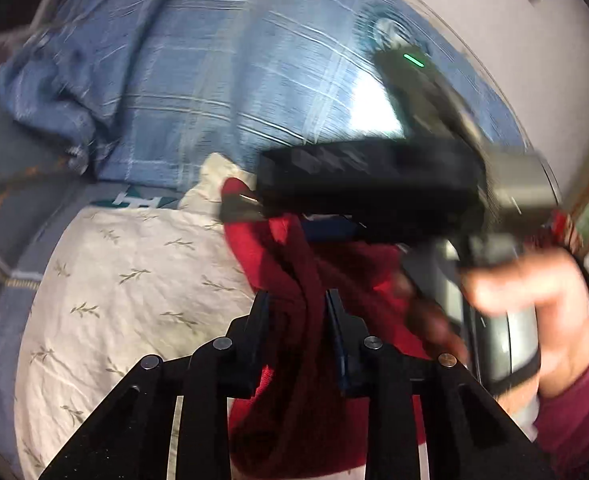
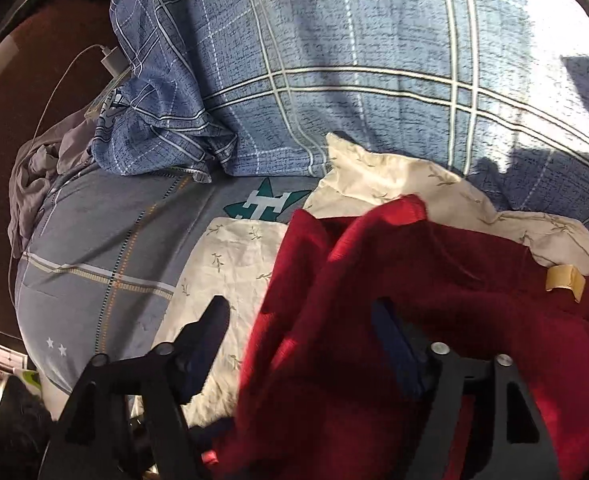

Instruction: Fold small clothes

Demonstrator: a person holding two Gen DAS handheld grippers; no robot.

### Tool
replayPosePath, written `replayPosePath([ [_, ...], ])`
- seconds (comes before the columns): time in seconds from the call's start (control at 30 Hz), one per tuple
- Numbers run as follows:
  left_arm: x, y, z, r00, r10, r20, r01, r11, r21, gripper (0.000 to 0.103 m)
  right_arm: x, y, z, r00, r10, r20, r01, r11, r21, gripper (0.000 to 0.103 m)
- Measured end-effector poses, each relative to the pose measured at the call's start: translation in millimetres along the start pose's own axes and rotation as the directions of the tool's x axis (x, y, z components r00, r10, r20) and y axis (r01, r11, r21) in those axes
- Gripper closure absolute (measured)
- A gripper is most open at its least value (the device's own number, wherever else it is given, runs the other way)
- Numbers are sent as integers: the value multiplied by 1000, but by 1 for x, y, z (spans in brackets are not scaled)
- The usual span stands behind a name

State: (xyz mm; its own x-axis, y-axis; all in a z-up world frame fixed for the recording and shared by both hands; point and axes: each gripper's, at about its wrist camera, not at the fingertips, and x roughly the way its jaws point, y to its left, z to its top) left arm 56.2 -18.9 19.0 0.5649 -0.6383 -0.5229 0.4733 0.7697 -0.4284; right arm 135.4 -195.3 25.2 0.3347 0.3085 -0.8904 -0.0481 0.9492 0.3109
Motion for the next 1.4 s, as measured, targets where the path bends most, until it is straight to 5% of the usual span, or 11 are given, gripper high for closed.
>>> replayPosePath([
  [0.13, -2, 3, -2, 1000, -11, -20, 11, 1000, -5, 78, 25, 0, 4, 996, -39, -81, 38, 999, -9, 21],
  [0.17, -3, 5, -2, 1000, -17, -24, 17, 1000, -13, 78, 28, 2, 4, 995, -55, -82, 53, 998, -31, 28],
  [0.2, -4, 4, -2, 999, -19, -28, 18, 1000, -11, 78, 30, 4, 3, 993, -95, -73, 90, 993, -72, 49],
  [0.23, -5, 3, -2, 999, -16, -32, 16, 1000, -3, 78, 31, 7, 1, 987, -152, -57, 145, 982, -118, 59],
  [0.3, -5, 1, 0, 999, 0, -48, 1, 1000, 18, 71, 22, 3, -3, 990, -142, -25, 138, 982, -130, 80],
  [0.43, -20, -9, -2, 998, 50, -36, -49, 998, 48, 24, -6, -12, -7, 994, -98, 57, 103, 990, -95, 85],
  [0.63, -19, -22, -6, 988, 153, -13, -151, 985, 88, 22, -32, -23, -14, 992, -36, 119, 40, 998, -38, 85],
  [0.77, -7, -25, -6, 984, 171, -39, -168, 983, 81, 25, -39, -26, -19, 991, -30, 131, 34, 999, -28, 85],
  [0.93, -4, -35, -8, 985, 169, -37, -165, 982, 90, 57, -46, -33, -26, 989, -23, 145, 25, 1000, -8, 86],
  [1.13, -8, -52, -11, 982, 184, -35, -178, 976, 128, 80, -63, -44, -37, 987, -19, 157, 18, 1000, 5, 86],
  [1.4, -19, -96, -8, 987, 153, -39, -143, 973, 181, 86, -108, -66, -53, 980, -8, 197, 6, 1000, 12, 87],
])
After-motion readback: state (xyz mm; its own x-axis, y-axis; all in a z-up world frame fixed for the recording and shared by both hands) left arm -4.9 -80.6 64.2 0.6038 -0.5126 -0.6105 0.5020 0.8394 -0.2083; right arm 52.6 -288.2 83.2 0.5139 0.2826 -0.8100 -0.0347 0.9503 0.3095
